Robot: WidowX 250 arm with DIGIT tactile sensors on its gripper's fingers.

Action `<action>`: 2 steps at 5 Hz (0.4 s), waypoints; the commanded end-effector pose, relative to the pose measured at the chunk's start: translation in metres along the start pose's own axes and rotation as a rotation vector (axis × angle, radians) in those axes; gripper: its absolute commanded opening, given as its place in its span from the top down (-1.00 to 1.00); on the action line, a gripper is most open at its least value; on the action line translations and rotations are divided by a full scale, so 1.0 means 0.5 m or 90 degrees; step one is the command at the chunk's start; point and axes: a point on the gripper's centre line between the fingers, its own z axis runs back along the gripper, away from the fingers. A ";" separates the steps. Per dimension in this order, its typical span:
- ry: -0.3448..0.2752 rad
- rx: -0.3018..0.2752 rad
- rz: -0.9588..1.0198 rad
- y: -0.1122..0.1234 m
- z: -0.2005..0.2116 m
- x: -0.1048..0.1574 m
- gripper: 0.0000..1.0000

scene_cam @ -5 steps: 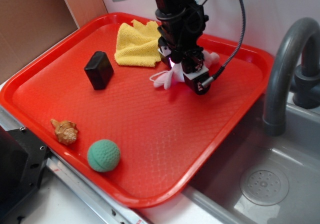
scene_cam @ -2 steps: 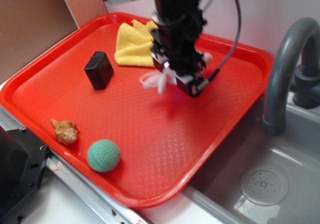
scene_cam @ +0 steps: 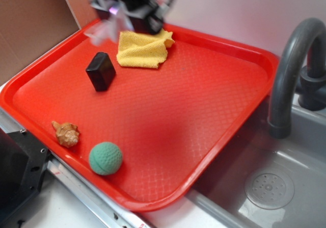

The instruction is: Grab the pink bunny.

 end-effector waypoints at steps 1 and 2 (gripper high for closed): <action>-0.062 -0.006 0.130 0.036 0.140 -0.074 1.00; -0.017 0.013 0.155 0.051 0.135 -0.072 1.00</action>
